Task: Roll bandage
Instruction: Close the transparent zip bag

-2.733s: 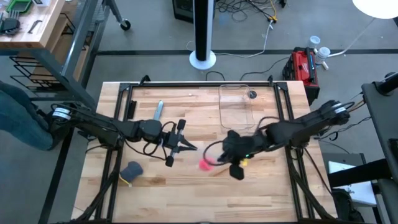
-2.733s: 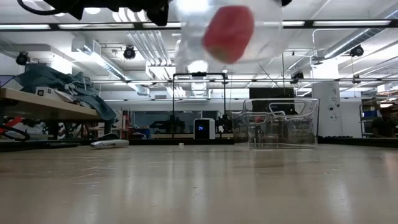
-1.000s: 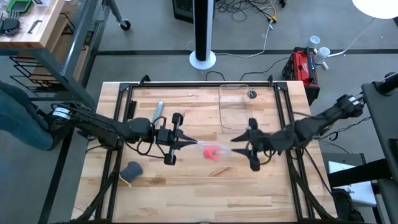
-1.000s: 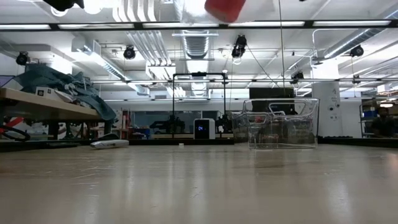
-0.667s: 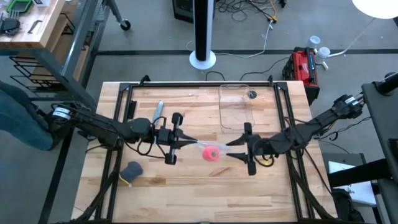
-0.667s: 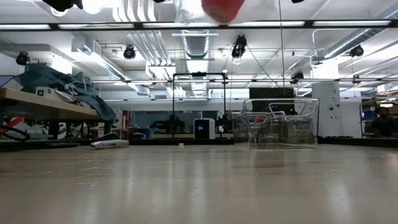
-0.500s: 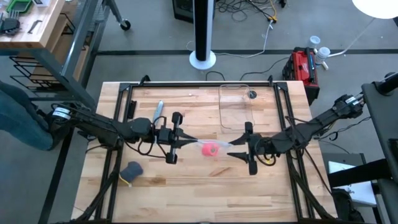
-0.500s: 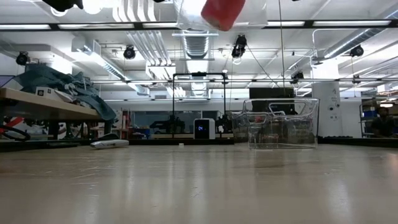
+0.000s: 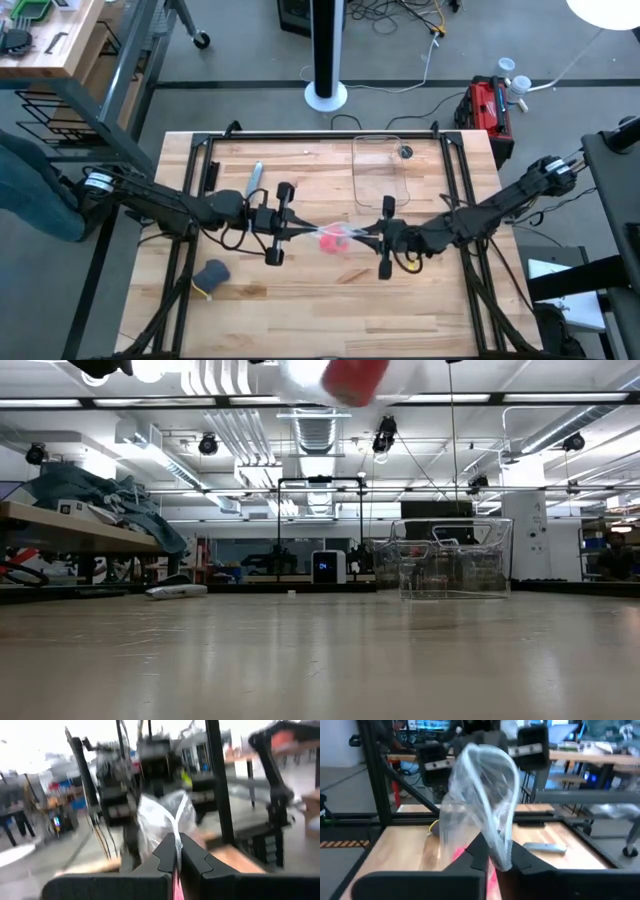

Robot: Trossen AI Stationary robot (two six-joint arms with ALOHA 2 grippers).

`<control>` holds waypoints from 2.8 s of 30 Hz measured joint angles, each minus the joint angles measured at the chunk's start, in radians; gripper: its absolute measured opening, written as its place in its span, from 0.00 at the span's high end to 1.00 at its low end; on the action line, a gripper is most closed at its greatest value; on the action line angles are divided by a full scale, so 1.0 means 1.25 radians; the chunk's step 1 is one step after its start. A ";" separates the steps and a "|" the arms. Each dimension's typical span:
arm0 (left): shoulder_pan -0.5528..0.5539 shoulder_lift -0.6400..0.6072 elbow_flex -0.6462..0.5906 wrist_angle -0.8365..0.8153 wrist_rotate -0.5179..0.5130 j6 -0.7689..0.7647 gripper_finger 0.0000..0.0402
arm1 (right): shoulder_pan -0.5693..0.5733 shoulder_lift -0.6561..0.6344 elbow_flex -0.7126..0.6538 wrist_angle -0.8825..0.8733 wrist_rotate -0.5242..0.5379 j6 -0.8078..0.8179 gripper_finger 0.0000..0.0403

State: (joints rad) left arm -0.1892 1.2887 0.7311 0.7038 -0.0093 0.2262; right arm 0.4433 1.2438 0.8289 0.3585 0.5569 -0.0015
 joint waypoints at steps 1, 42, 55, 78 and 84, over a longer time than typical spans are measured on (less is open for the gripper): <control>0.000 -0.005 0.000 -0.033 -0.003 -0.004 1.00 | 0.000 -0.002 0.001 -0.005 0.004 -0.007 0.99; -0.023 0.231 0.465 -0.718 -0.140 -0.053 0.73 | -0.047 0.241 0.407 -0.712 0.008 0.150 1.00; -0.024 0.237 0.458 -0.723 -0.174 -0.064 0.78 | -0.048 0.256 0.407 -0.708 -0.010 0.162 1.00; -0.026 0.236 0.452 -0.747 -0.171 -0.041 0.88 | -0.048 0.256 0.406 -0.706 -0.016 0.170 1.00; -0.026 0.236 0.452 -0.751 -0.168 -0.018 0.98 | -0.049 0.256 0.406 -0.706 -0.027 0.170 1.00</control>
State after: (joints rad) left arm -0.2219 1.5841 1.2961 -0.2356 -0.2199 0.2037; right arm 0.3824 1.5635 1.3369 -0.5239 0.5236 0.2115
